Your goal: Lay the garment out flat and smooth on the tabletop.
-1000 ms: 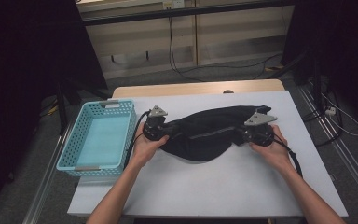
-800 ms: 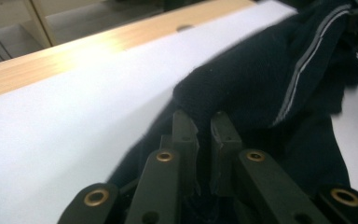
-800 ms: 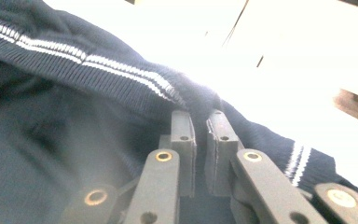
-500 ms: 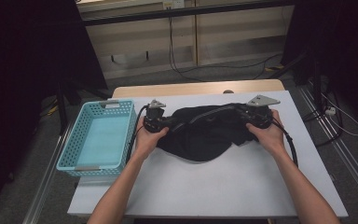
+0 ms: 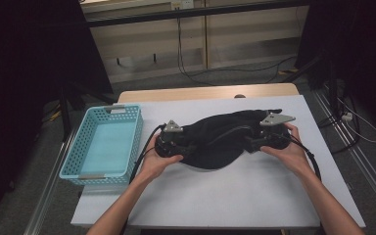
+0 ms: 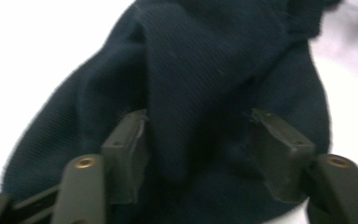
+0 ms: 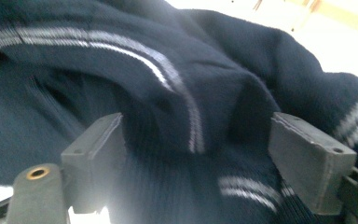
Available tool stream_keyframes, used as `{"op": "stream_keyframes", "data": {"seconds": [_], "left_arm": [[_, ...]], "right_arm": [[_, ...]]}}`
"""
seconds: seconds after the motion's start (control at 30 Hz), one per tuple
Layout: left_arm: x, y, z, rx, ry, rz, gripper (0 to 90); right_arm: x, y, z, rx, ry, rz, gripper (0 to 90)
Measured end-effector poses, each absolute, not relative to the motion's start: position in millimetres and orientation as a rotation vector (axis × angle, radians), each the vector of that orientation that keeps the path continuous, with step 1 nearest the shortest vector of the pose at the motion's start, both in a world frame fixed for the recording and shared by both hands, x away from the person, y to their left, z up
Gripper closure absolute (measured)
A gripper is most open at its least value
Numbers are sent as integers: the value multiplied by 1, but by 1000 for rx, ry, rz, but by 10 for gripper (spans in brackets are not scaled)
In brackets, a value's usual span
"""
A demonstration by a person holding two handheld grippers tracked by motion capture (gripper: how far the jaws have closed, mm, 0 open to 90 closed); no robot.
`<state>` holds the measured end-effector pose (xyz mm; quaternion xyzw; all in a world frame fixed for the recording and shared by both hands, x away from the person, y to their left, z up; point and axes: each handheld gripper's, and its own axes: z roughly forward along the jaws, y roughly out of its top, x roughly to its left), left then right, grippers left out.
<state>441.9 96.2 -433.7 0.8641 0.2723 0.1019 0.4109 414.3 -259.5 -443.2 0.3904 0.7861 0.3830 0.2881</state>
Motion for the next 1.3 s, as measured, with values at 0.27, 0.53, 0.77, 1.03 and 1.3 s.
{"op": "stream_keyframes", "data": {"seconds": [0.27, 0.53, 0.77, 1.03, 1.3], "left_arm": [[439, 96, -458, 2241, 718, 252, 271], [445, 91, -465, 2226, 731, 290, 273], [443, 97, -462, 2235, 725, 315, 595], [439, 105, -460, 2206, 718, 220, 801], [420, 116, -454, 2197, 680, 160, 809]], "right_arm": [[419, -263, -468, 1133, 2162, 953, 59], [431, -258, -474, 1117, 2207, 917, 0], [430, -263, -467, 1166, 2191, 904, 429], [414, -261, -459, 1192, 2221, 943, 653], [387, -260, -454, 1194, 2302, 1028, 666]]}}
